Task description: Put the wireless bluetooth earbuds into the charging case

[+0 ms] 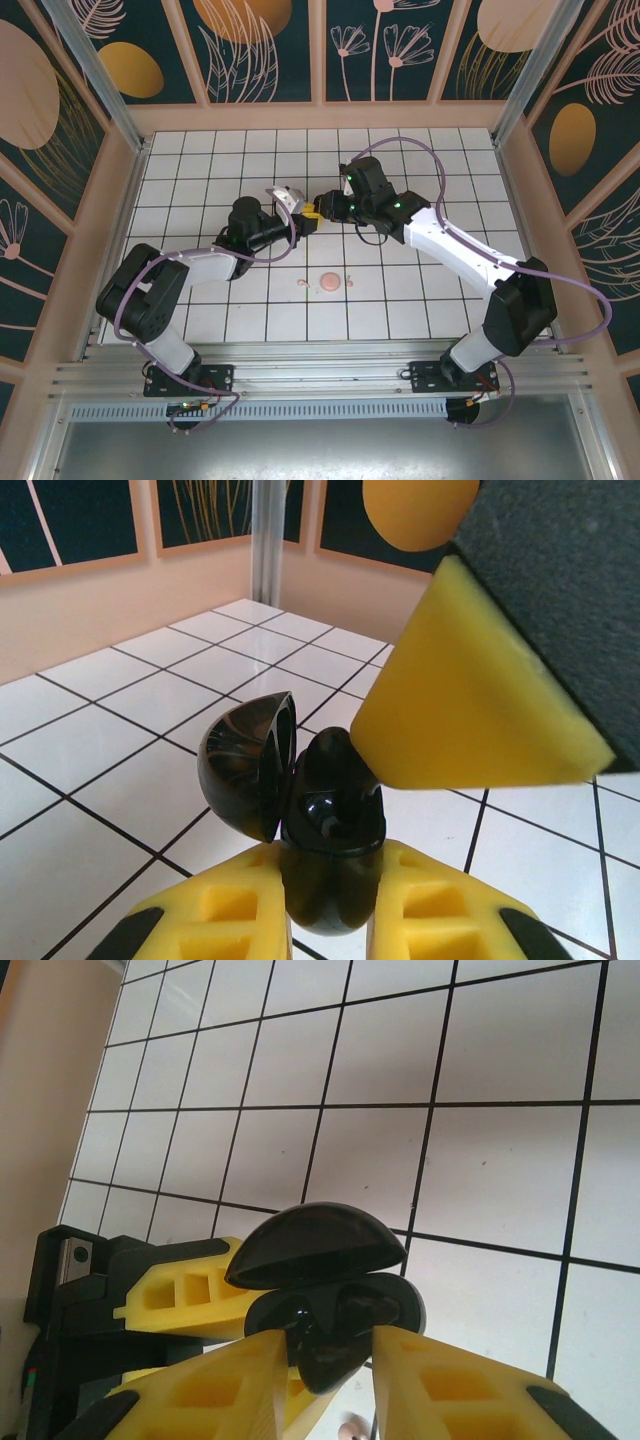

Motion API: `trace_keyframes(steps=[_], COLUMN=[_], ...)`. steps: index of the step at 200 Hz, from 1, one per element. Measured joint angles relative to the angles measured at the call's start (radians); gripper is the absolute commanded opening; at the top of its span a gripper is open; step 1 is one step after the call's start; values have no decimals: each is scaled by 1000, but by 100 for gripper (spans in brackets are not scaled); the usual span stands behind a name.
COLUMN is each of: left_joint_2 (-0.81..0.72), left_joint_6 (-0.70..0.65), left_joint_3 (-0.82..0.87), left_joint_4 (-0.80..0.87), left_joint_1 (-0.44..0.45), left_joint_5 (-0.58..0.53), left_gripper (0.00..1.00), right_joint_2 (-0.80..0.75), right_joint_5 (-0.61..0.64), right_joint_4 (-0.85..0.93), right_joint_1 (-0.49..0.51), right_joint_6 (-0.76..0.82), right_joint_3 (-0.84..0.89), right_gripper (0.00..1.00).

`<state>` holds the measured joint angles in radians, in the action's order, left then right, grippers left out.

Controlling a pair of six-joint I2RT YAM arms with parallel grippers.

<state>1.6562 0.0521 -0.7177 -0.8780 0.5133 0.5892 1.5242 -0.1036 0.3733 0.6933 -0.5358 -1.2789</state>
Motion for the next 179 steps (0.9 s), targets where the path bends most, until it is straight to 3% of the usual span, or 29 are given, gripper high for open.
trace_keyframes(steps=[78, 131, 179], left_joint_2=[-1, -1, -1], left_joint_6=[0, 0, 4], left_joint_3=[0, 0, 0], left_joint_4=[0, 0, -9], left_joint_1=[0, 0, 0], left_joint_5=[-4, 5, 25], left_gripper=[5, 5, 5], right_joint_2=[-30, -158, -150], right_joint_5=[-38, -150, -262], right_joint_4=[-14, -110, -160], right_joint_1=[-20, -97, -141], right_joint_6=[-4, -6, -14], right_joint_3=[7, 98, 132], right_gripper=[45, 41, 40])
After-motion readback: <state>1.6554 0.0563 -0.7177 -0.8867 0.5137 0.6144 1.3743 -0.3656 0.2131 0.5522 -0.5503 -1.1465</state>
